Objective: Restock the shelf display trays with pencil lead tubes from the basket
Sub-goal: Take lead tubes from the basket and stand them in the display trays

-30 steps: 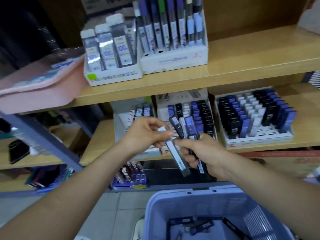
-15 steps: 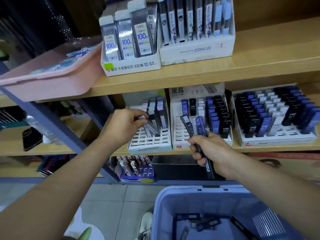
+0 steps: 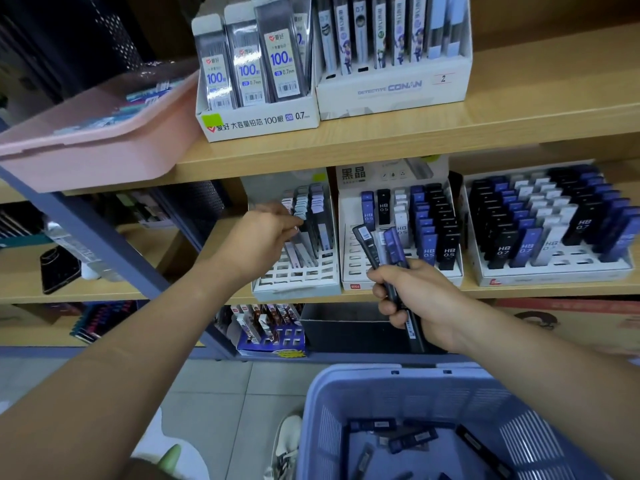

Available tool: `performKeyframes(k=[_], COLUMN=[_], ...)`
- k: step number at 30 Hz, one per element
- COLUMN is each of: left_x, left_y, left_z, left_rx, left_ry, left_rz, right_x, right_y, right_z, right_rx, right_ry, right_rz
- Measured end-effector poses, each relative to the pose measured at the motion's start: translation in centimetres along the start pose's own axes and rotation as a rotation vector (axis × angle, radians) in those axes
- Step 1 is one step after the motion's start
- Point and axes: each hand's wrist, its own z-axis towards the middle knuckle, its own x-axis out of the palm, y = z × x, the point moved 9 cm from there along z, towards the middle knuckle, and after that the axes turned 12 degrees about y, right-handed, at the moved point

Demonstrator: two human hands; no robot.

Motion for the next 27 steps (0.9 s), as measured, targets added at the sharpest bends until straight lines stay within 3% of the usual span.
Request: performKeyframes(k=[5,9,16,18,21,24,27], left_x=[-1.3,-1.1,-1.2,-2.0,-0.1,1.6,2.3], left_y=[-0.1,-0.8,-1.4,-2.6,-6.2,-8.7,-8.3], left_z=[0.2,0.7,1.4,1.0,0.9,0.7,1.0], left_rx=[-0.066,0.017,-0.021,-0.081,-0.082,-0.014,-0.041], left_ry=[-0.168,-0.187,-0.124,-0.12,0.161,0.347,0.362], left_rz=[-0.044,0.017,0.101,-0.155,-0.788,-0.905,-0.997], right_x=[-0.2,0.2,0.3,0.3,0.2,0.9,1.3], right_y=[0.0,0.1,0.2,0.3,0.4,0.5,0.4], right_z=[-0.1,-0.4,-0.8,-0.9,-1.0,-1.3,-1.7], right_rx=[0.007,0.007,0.01,0.011,0.018,0.031,0.031], right_ry=[0.02,0.064,0.1,0.111,0.133,0.209,0.26], right_rz=[0.027,0.049,0.05,0.03,-0.01,-0.06,-0.083])
